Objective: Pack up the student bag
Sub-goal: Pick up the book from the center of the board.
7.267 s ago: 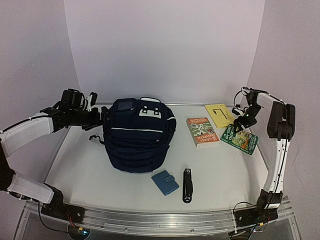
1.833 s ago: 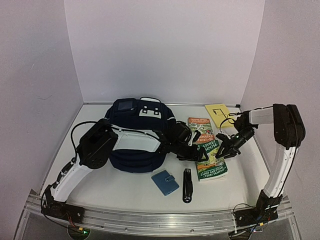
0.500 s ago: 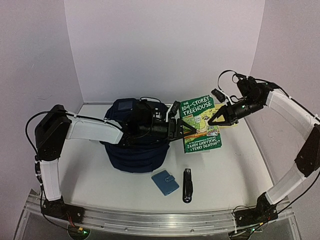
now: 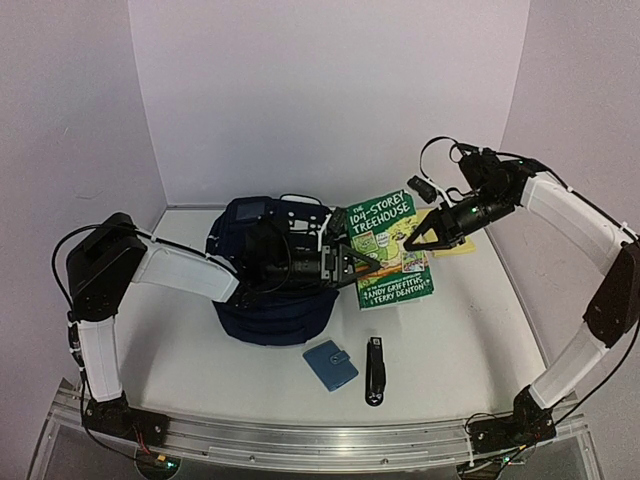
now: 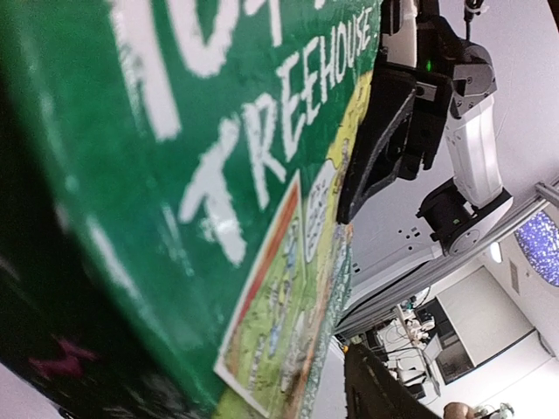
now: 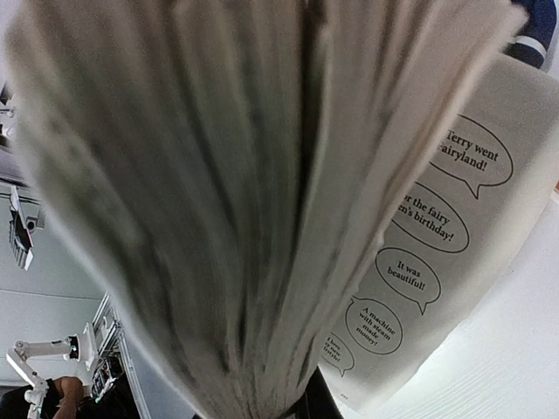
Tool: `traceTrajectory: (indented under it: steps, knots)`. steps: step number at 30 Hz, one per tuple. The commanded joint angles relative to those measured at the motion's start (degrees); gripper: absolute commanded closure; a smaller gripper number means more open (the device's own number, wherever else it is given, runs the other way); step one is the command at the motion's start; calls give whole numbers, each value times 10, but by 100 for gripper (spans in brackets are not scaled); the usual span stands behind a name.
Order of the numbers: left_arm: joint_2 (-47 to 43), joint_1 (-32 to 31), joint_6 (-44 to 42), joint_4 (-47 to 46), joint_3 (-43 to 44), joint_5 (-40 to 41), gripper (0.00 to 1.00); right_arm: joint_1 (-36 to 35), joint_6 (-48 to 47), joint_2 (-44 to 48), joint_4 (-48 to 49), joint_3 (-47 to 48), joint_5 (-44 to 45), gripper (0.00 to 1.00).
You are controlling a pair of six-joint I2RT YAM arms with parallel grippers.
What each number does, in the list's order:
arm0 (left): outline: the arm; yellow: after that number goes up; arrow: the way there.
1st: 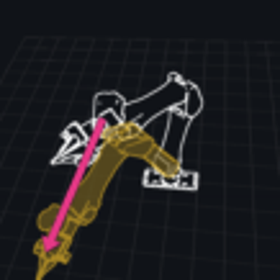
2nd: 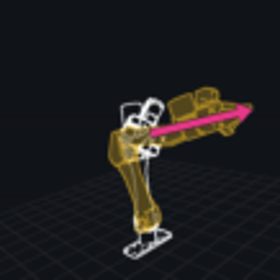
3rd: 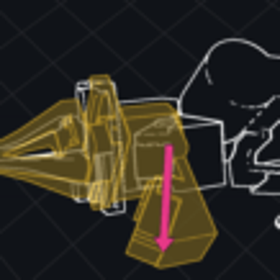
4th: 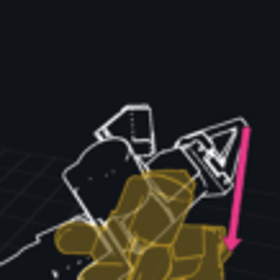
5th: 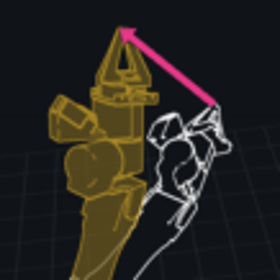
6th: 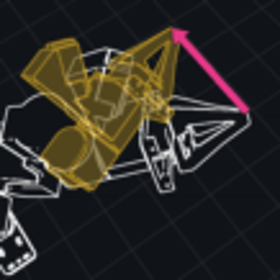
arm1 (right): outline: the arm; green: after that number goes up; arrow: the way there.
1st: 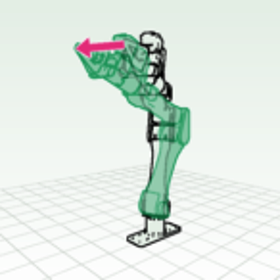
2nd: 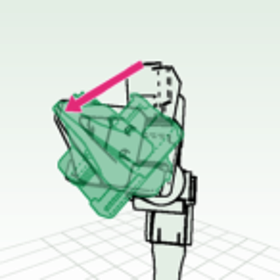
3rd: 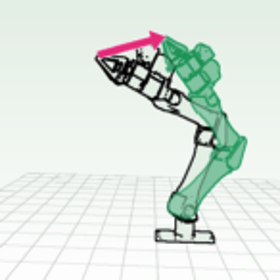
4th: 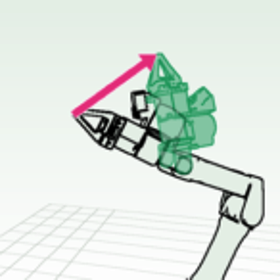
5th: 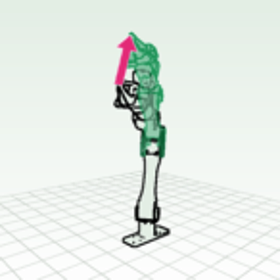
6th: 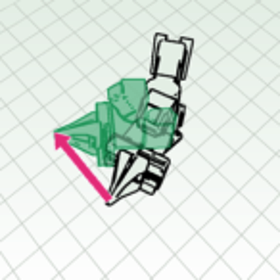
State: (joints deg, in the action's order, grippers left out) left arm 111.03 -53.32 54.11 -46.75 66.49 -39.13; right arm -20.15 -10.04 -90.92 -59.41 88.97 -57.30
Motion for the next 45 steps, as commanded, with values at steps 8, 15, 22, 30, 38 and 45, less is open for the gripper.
traceTrajectory:
  steps: [8, 15, 22, 30, 38, 45]
  knots:
    - [-63, 1, 44, -146, -51, 42, 45, -16, -17, 7, 55, 13, -63, 100]
    - [-58, 2, 57, -191, -65, 65, 46, -20, 14, 12, 91, -12, -78, 100]
    - [-65, 1, 60, -200, -74, 69, 49, -34, 38, 7, 126, -30, -80, 100]
    - [-113, 2, 49, -192, -125, 103, 81, -37, 62, -8, 156, -11, -27, 77]
    - [-251, 1, 23, -110, -247, 203, 100, -46, 53, -72, 164, 81, 139, 37]
    - [-451, 2, 11, 21, -354, 329, 100, -124, -5, -151, 164, 180, 269, 38]
